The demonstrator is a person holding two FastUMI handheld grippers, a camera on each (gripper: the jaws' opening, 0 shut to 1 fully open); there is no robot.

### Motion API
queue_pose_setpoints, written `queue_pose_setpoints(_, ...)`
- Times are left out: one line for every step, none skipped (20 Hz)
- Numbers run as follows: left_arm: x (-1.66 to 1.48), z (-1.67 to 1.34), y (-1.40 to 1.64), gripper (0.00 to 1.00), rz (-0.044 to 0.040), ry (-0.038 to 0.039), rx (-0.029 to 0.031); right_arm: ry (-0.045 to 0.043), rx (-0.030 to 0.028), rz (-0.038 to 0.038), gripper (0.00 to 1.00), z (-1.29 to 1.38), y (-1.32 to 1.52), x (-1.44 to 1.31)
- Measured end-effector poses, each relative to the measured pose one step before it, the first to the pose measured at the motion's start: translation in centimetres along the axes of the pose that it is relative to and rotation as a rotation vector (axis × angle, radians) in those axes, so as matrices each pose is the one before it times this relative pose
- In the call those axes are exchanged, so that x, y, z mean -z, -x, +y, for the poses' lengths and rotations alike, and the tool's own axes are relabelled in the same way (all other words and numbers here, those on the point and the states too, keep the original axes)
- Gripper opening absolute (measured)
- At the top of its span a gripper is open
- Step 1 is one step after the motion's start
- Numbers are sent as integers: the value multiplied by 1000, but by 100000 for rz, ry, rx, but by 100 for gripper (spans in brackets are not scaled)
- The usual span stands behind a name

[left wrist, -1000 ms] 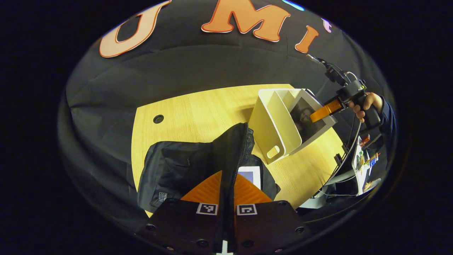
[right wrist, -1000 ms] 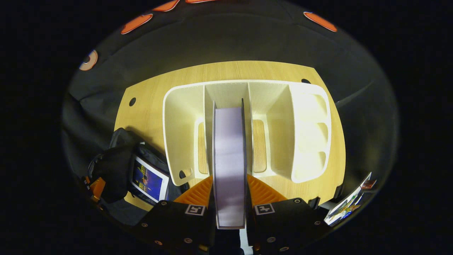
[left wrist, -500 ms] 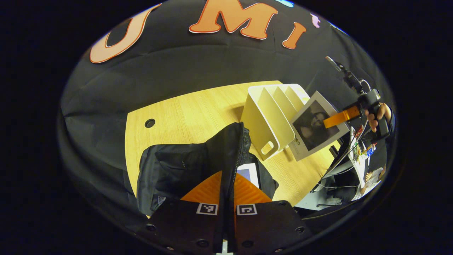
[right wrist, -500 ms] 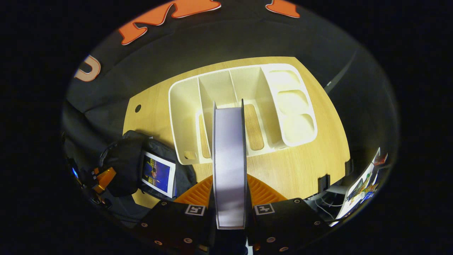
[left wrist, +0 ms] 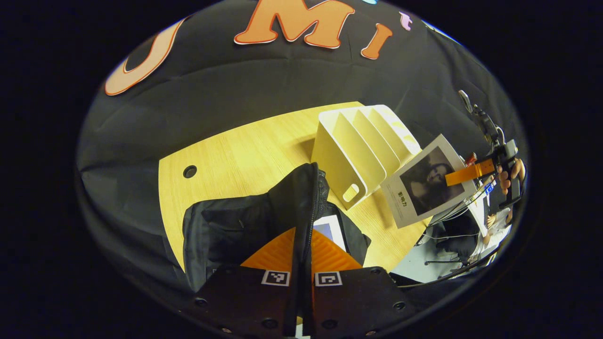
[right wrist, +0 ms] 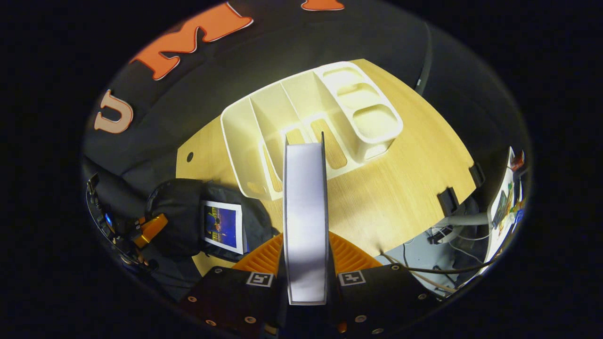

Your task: Open the schoolbag, grab two books from the bookshelf and put them into the schoolbag.

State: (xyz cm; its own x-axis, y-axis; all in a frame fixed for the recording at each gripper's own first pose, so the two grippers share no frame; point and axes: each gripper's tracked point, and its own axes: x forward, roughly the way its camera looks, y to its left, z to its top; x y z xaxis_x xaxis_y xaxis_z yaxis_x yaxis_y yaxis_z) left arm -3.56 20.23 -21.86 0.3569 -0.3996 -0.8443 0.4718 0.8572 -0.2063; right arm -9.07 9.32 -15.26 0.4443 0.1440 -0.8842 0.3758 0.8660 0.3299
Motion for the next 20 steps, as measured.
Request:
queue_pose_setpoints(-149, 39, -158, 6, 147, -265, 204, -2836, -2163, 489, 36, 36, 96, 796)
queue_pose_setpoints(41, -92, -32, 6, 503, -562, 623, -2208, -3328, 645, 36, 310, 36, 600)
queue_pose_setpoints(-96, -34, -106, 6, 50, -351, 125, -2021, -3496, 258, 36, 457, 122, 593)
queue_pose_setpoints(93, 16, -16, 6, 487, -441, 379, -1764, -3496, 132, 36, 492, 139, 358)
queue_pose_setpoints(-159, 29, 5, 6, 11, -356, -153, -1781, -2867, -165, 35, 404, -57, 452)
queue_pose_setpoints(45, -11, -33, 6, 192, -345, 112, -341, -2425, 63, 34, 319, -23, 312)
queue_pose_setpoints(-126, -11, 7, 6, -63, -314, -193, -518, -2233, -721, 34, 378, 50, 410)
queue_pose_setpoints(-13, 109, -32, 6, 201, 36, -42, -235, -2725, -392, 35, 527, 63, 295)
queue_pose_setpoints(1, 30, 14, 6, -54, 74, -238, -231, -3417, 158, 34, 688, 237, 545)
queue_pose_setpoints(-185, 40, -68, 6, 213, 288, -26, 851, -3828, 847, 34, 740, -10, 600)
queue_pose_setpoints(-71, -48, -44, 5, -134, -136, 20, 524, -3571, 609, 34, 520, 17, 559)
queue_pose_setpoints(-12, -2, 45, 6, 52, -219, -49, -571, -3005, 347, 34, 444, -312, 422)
queue_pose_setpoints(67, 81, 256, 6, -299, -200, -355, -413, -2637, 630, 34, 400, -392, 367)
queue_pose_setpoints(-102, -17, -70, 6, -149, 21, -182, -628, -2422, 210, 34, 256, -467, 332)
queue_pose_setpoints(-4, 135, 41, 6, -342, 171, 34, -886, -2084, 498, 34, 237, -451, 323)
queue_pose_setpoints(-173, -1, 110, 6, -109, 164, 89, -514, -1911, 892, 34, 252, -917, 254)
queue_pose_setpoints(-5, 37, -142, 6, -146, 538, -281, -580, -1484, 223, 34, 321, -961, 322)
queue_pose_setpoints(-131, -186, 58, 6, 195, 613, 283, -849, -2065, -287, 34, 348, -882, -206)
queue_pose_setpoints(31, 129, -15, 6, -392, 196, -213, -1468, -2609, -241, 34, 506, -722, -82)
queue_pose_setpoints(-126, -11, 98, 6, -177, -146, 174, -927, -2879, 215, 34, 527, -830, -44)
